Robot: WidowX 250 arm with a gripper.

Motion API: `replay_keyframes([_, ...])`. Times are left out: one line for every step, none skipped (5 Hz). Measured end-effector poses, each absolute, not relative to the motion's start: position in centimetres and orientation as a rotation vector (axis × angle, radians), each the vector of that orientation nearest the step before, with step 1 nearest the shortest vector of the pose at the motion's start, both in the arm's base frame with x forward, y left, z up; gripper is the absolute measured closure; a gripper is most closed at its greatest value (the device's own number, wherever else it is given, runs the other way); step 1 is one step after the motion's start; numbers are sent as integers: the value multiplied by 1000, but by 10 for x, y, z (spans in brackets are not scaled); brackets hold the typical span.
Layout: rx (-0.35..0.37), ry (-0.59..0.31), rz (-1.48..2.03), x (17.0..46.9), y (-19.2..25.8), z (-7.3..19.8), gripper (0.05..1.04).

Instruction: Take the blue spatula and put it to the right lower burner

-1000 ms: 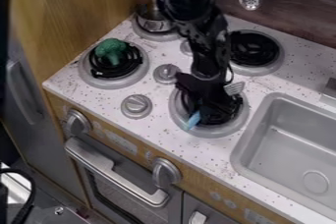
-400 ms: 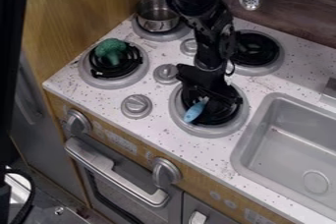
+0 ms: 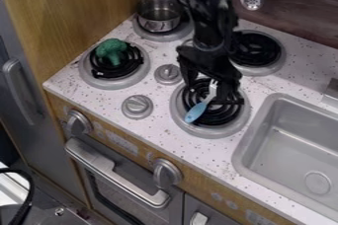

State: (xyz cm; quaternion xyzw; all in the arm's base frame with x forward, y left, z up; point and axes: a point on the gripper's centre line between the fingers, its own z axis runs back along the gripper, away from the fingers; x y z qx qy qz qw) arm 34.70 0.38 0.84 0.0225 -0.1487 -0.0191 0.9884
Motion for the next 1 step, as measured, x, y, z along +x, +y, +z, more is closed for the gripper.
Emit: replay_keyframes([28,-281,-37,330,14,28,85])
